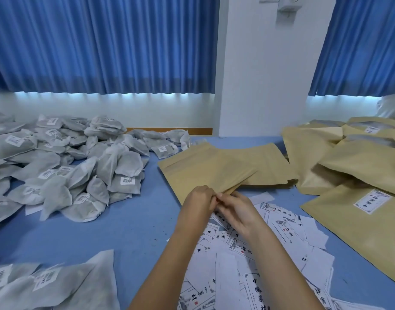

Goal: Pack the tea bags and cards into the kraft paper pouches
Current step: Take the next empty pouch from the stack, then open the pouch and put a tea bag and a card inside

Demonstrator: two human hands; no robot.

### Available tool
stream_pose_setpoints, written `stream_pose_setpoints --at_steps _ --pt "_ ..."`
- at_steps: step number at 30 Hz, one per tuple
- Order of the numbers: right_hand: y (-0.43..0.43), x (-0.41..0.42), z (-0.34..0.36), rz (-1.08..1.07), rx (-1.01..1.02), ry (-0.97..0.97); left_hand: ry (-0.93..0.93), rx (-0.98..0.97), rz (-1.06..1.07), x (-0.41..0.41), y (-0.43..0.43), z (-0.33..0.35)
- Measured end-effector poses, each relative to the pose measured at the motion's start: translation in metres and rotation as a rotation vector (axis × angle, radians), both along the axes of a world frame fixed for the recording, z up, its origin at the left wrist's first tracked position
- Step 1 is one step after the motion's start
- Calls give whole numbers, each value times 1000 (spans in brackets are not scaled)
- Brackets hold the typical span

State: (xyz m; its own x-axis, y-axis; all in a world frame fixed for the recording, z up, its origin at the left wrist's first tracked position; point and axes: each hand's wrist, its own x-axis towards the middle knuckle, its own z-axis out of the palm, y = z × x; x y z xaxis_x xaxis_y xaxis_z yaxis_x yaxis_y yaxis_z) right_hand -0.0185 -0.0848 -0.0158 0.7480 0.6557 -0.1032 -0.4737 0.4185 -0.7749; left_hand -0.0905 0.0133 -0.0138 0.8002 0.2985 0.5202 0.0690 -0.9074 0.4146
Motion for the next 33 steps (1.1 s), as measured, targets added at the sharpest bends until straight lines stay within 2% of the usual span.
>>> stream_pose_setpoints --at_steps 9,11,15,18,21,23,26,27,29,31,33 --pt "-10 3 2 -4 -54 -80 -132 27 -47 -5 -6 0" --pt "-6 0 2 -64 -146 -145 -149 12 -55 -4 -8 0" --pt "3 -10 -2 -258 -464 -421 -22 12 42 3 -12 -5" --pt "6 -14 -2 -276 -473 -414 88 8 113 6 -17 -7" --pt "8 -16 3 -286 -471 -419 56 17 169 5 -22 -3" --pt "9 -17 3 -289 -458 -401 13 -16 173 3 -23 -3" --pt "8 -22 1 -283 -460 -382 -118 -256 189 0 -16 -1" --pt "8 -23 0 -291 -467 -391 -127 -282 197 -1 -14 -1" --pt "7 -24 0 -297 -478 -415 -44 -172 239 -2 -13 1" --pt "7 -24 2 -256 -425 -399 110 52 328 -5 -14 0" --pt "6 -24 4 -229 -400 -358 165 116 335 -6 -12 -2"
